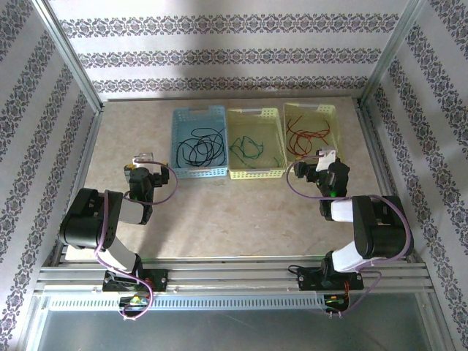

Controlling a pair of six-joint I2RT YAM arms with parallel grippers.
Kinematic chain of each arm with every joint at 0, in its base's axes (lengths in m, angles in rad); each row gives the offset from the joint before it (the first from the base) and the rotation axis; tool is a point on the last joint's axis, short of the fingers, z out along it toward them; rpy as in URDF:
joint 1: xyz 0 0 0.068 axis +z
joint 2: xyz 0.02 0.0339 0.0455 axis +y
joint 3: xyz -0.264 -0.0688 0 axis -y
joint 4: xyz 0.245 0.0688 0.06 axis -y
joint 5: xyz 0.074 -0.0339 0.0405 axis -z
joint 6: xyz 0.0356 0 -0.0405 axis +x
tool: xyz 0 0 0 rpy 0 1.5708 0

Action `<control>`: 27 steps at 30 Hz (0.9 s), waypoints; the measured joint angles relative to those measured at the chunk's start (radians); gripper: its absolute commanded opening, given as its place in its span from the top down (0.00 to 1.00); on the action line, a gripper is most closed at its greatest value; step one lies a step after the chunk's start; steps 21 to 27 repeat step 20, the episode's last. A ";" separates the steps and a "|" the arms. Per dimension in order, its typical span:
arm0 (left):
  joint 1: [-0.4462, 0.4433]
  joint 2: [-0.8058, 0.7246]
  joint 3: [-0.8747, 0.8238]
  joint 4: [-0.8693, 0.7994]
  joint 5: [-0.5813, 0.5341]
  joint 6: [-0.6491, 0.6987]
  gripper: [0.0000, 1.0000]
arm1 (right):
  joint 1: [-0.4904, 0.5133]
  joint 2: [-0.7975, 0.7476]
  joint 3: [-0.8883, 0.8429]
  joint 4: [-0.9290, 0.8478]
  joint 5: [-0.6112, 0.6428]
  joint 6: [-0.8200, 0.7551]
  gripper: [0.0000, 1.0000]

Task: Untangle the cables

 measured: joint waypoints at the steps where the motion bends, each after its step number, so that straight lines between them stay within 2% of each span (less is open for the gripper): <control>1: 0.000 0.000 0.000 0.000 0.000 0.000 0.01 | 0.000 0.000 0.000 0.000 0.000 0.000 0.02; 27: 0.000 0.000 0.000 0.000 0.000 -0.007 0.01 | -0.006 0.001 0.003 -0.004 -0.002 0.000 0.02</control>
